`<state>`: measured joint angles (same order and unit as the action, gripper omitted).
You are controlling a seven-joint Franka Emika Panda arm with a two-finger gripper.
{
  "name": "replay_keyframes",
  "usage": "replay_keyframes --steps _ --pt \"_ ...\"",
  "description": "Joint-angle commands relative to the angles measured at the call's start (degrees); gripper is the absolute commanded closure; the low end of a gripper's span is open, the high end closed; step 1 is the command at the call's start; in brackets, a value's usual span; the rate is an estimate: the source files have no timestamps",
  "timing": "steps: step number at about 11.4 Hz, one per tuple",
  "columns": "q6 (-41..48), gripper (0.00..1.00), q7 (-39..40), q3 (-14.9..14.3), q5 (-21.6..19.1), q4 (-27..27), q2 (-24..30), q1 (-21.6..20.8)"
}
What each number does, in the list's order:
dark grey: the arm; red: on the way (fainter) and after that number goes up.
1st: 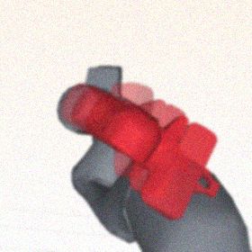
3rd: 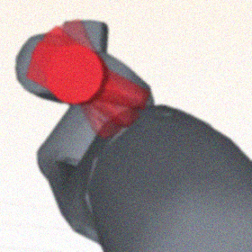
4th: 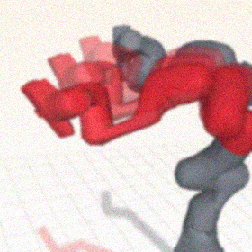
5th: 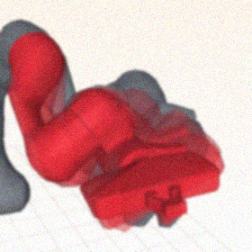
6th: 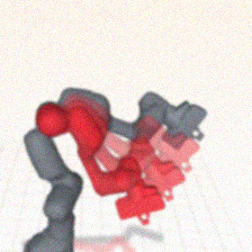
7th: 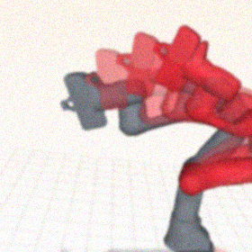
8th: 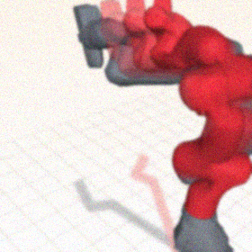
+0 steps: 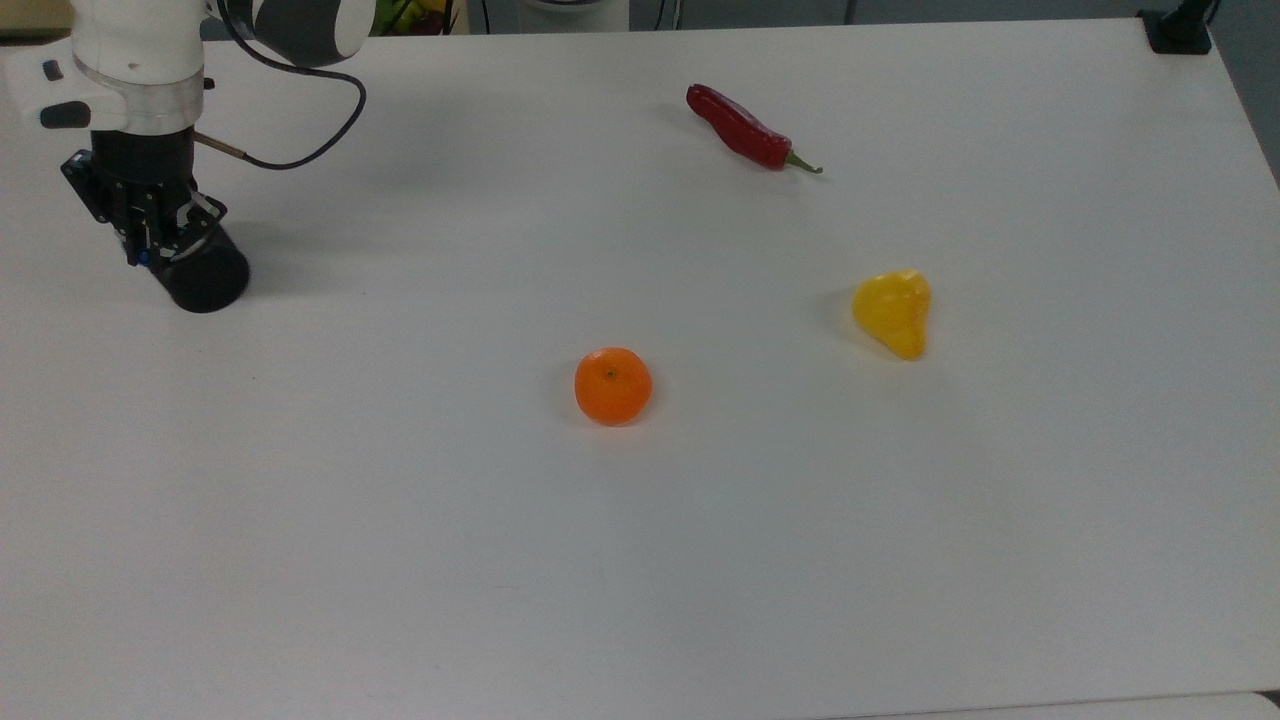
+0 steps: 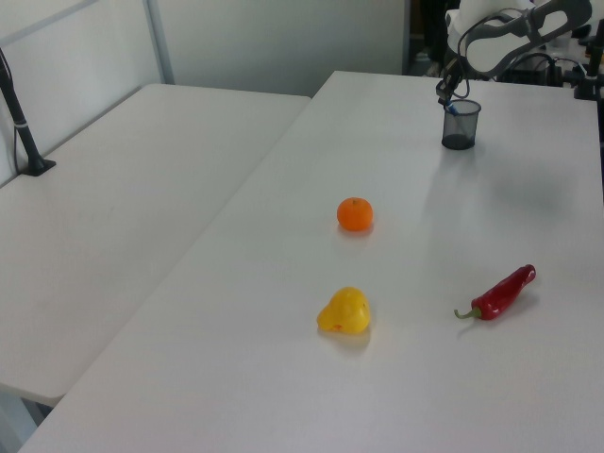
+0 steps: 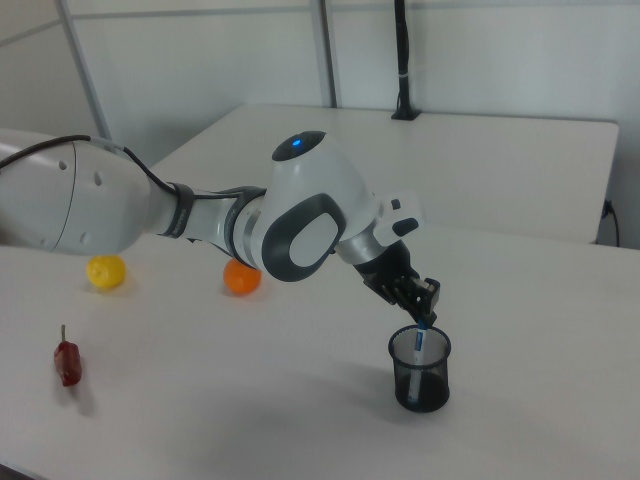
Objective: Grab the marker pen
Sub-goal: 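Close the gripper on the blue-capped marker inside the cup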
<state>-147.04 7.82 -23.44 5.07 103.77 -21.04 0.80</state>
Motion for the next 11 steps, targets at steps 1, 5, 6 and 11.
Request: replay_keyframes --steps 1,5,6,11 --pt "-1.5 1.00 0.9 -0.5 0.8 1.5 1.1 -0.4" --pt "-0.9 1.00 0.5 -0.5 0.7 1.1 4.5 -0.3" --pt "-0.9 1.00 0.5 -0.5 0.7 0.9 5.5 -0.3" --pt "7.2 1.00 0.4 -0.5 -0.4 0.7 20.2 -0.4"
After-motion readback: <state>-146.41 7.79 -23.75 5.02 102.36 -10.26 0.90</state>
